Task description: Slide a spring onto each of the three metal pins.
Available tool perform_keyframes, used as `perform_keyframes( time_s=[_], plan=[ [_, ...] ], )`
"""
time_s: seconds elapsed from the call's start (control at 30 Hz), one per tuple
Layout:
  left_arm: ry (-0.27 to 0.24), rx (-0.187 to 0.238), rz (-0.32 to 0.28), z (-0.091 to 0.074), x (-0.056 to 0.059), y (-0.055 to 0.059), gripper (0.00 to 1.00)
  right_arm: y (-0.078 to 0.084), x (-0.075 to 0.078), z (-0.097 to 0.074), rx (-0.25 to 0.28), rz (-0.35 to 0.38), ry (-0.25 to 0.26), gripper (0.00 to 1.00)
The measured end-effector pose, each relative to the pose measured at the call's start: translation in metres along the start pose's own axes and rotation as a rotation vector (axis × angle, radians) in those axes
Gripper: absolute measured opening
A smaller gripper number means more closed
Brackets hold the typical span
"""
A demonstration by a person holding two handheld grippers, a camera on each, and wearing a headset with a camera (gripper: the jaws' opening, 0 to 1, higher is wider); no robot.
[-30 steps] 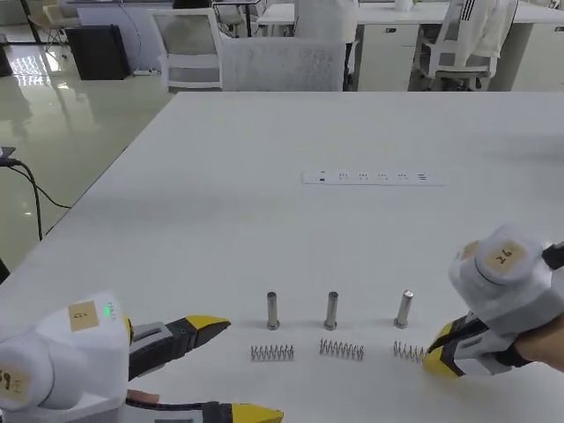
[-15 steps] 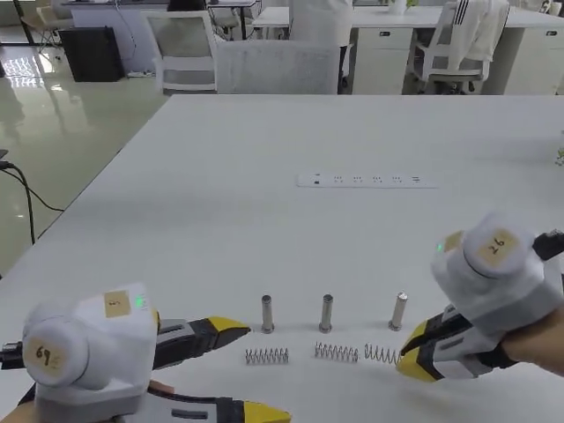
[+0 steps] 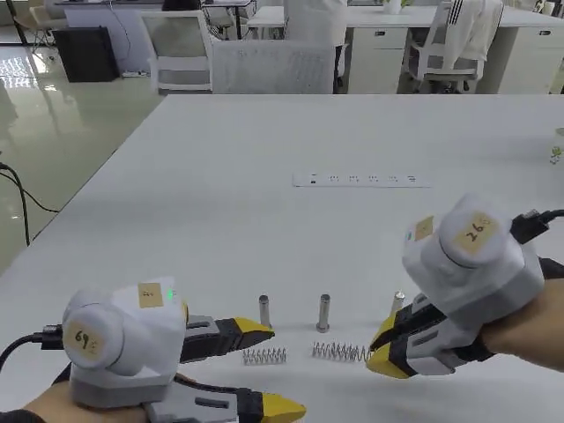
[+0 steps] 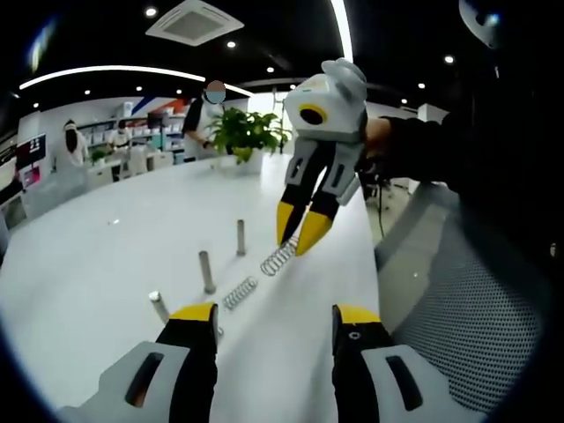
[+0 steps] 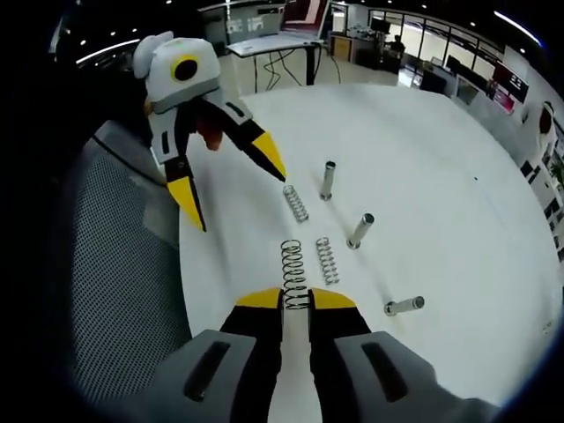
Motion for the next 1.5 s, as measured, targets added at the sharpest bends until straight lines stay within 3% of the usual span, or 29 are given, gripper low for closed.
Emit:
perform_keyframes(
  time_s=[0.33, 1.03, 1.5],
  plan=[
    [0.046, -0.007, 0.045, 0.009, 0.003, -0.006, 0.38, -0.015, -0.01, 0.004, -0.011, -0.056, -0.037, 0.08],
    [0.115, -0.03, 0.148, 0.021, 0.015, -0.008, 0.17, -0.023, -0.023, 0.008, -0.051, -0.113, -0.106, 0.08],
    [0.094, -0.079, 0.251, 0.023, 0.017, -0.008, 0.04, -0.024, -0.029, 0.009, -0.072, -0.101, -0.127, 0.08]
  ],
)
Point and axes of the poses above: the centre of the closed fingertips' face, and the gripper's own axes: z roughly forward along the fingers, x roughly to its right, y roughly out of its underside, the point moved 10 cm from there along -z, roughly backward along the fingers, and after that the axes turned 1 degree about x, right-handed, at the moved point
